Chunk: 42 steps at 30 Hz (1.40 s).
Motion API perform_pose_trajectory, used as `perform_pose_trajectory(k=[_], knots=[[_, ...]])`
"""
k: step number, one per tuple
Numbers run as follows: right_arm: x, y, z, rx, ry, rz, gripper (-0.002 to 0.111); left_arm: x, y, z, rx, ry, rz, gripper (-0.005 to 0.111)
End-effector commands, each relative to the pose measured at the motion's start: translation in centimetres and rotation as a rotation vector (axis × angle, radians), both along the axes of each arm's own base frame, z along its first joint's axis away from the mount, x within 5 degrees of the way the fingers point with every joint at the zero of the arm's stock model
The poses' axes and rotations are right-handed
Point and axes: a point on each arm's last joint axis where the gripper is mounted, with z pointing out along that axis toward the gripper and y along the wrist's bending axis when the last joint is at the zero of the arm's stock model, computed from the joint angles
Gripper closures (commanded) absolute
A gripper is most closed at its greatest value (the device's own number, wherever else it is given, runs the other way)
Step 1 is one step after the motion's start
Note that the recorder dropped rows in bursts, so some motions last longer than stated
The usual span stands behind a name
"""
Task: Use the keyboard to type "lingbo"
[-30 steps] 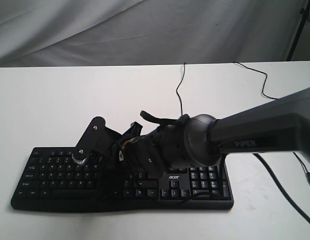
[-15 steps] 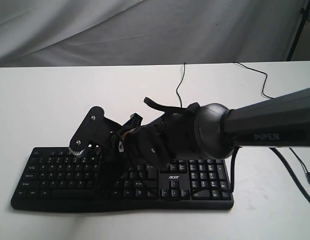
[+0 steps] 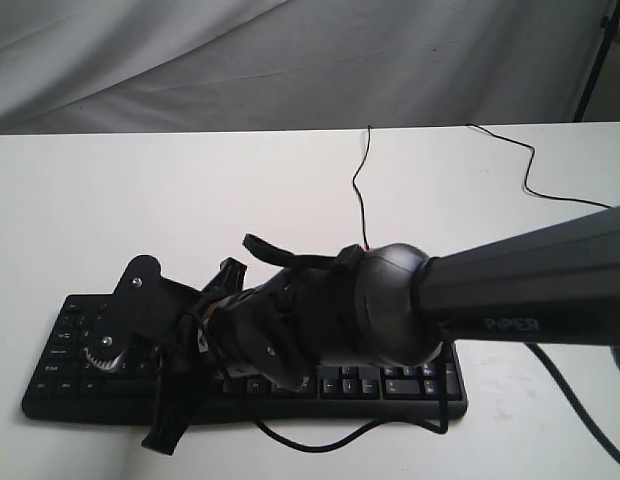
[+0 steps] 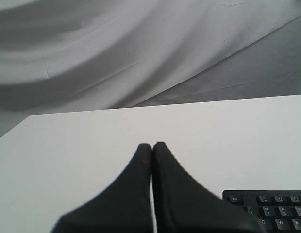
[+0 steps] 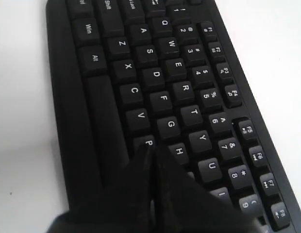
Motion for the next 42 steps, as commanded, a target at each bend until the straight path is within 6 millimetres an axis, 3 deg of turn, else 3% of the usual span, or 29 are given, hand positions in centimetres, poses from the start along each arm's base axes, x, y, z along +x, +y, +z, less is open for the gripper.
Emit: perform_pose_trajectory(k=[1, 42], knots=[[0.1, 0.2, -0.4, 0.006, -0.019, 0.006, 0.108, 0.0, 0.0, -0.2, -0.004, 0.004, -0.004, 0.106], [0.2, 0.2, -2.3, -0.013, 0.005, -0.002, 0.108, 0.0, 0.0, -0.2, -0.004, 0.004, -0.004, 0.106]])
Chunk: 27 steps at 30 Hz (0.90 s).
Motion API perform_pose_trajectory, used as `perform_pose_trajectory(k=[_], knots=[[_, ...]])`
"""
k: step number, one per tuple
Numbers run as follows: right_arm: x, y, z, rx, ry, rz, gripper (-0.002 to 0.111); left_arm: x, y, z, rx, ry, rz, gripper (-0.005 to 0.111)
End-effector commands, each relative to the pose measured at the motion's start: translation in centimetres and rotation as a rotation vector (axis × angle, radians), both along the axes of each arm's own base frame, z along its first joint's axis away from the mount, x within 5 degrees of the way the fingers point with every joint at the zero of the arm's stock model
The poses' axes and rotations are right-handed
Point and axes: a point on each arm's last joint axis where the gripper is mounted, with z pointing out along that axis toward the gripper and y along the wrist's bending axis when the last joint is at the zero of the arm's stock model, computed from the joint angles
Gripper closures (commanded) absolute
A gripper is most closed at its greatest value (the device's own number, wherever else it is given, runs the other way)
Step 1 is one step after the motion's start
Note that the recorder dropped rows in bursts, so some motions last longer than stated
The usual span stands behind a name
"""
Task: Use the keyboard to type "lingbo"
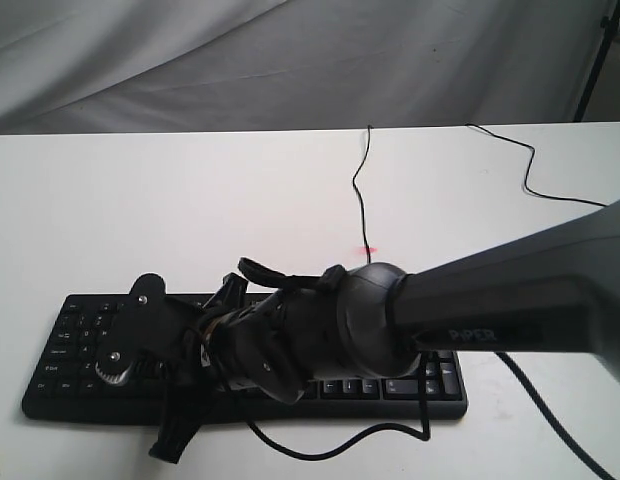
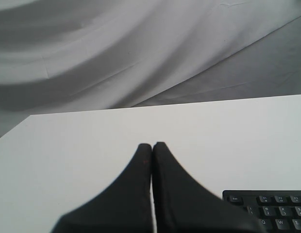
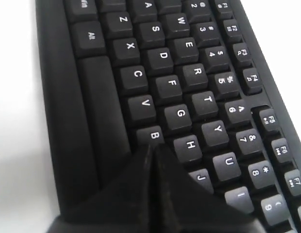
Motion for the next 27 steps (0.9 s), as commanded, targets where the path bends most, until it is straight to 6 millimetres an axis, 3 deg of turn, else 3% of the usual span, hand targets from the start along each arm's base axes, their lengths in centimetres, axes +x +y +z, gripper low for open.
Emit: perform_pose_trajectory(k=[1, 27], knots=[[0.03, 0.04, 0.01, 0.002, -0.007, 0.002, 0.108, 0.05, -0.02, -0.15, -0.004, 0.004, -0.004, 0.106], [0.59, -0.57, -0.43, -0.003, -0.005, -0.016, 0.108, 0.05, -0.02, -0.15, -0.004, 0.004, -0.004, 0.106]])
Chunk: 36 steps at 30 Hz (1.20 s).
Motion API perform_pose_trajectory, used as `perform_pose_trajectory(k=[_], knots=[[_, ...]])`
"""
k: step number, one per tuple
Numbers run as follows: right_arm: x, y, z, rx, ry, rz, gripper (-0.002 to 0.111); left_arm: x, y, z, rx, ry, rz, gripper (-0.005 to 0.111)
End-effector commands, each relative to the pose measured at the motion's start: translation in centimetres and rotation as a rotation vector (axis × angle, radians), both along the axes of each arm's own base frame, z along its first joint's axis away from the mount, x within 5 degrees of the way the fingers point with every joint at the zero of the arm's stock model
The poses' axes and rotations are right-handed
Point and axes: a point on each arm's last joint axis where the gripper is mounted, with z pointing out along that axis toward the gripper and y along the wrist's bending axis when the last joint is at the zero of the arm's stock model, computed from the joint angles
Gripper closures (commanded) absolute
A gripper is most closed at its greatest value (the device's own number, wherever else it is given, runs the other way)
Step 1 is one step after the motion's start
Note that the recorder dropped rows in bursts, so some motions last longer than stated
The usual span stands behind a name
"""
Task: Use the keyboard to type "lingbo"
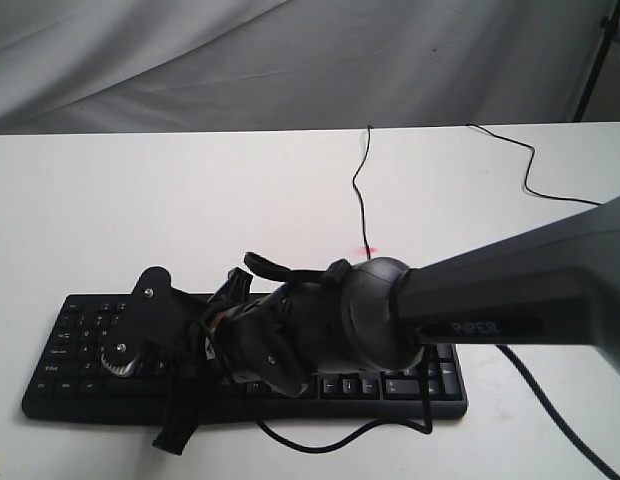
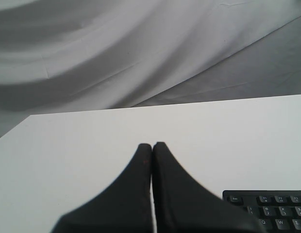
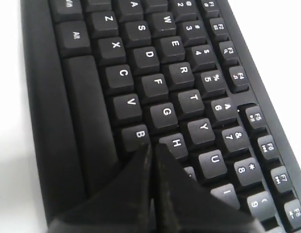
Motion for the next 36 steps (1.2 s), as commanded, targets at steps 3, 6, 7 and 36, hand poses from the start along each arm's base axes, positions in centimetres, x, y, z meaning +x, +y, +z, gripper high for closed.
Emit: perform_pose_trajectory(k=[3, 6, 7, 36], knots=[[0.1, -0.2, -1.3, -0.02, 0.02, -0.004, 0.108, 0.0, 0.0, -0.2, -0.004, 0.004, -0.004, 0.106], [0.1, -0.2, -1.3, -0.02, 0.02, -0.004, 0.108, 0.0, 0.0, -0.2, -0.004, 0.004, -0.004, 0.106], [0.2, -0.2, -1.1, -0.017, 0.016, -0.004, 0.108, 0.0, 0.0, -0.2, -0.004, 0.004, -0.004, 0.106], [3.0, 2.3, 2.9, 0.028, -0.068, 0.031, 0.108, 0.0, 0.0, -0.2, -0.004, 0.004, -0.004, 0.106]])
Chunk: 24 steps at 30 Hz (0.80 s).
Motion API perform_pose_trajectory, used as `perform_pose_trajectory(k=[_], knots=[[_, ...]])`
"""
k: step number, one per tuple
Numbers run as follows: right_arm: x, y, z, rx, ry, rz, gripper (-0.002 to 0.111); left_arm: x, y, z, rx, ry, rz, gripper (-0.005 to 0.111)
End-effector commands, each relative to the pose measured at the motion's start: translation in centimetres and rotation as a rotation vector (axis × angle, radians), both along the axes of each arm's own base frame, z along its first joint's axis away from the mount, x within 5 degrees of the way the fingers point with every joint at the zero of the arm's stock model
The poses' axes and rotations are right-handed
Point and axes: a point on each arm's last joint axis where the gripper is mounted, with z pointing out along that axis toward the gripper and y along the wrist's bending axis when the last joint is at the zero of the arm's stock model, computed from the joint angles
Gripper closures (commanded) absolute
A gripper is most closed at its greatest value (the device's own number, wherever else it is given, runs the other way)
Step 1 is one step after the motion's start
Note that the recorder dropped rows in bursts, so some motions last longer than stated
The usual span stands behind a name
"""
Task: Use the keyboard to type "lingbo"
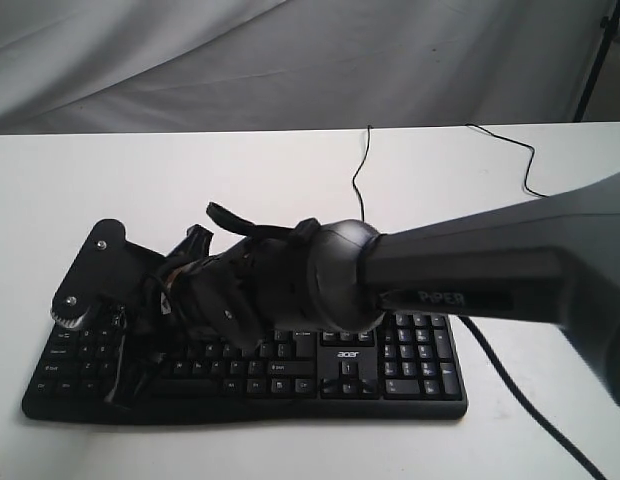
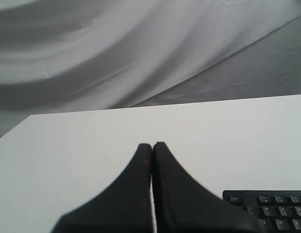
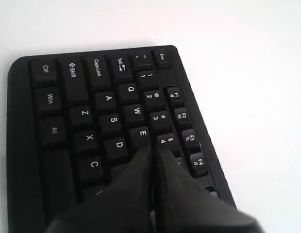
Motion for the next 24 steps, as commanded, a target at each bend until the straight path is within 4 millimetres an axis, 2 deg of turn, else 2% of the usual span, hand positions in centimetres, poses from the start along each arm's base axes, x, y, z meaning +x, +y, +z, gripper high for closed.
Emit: perform_pose_trajectory(k=[1, 24], knots=[[0.2, -0.2, -0.5, -0.03, 0.019, 0.008, 0.108, 0.0, 0.0, -0.2, -0.004, 0.004, -0.004, 0.106], [0.3, -0.3, -2.7, -0.066, 0.051, 0.012, 0.108, 0.0, 0.0, -0.2, -0.004, 0.004, -0.004, 0.106]])
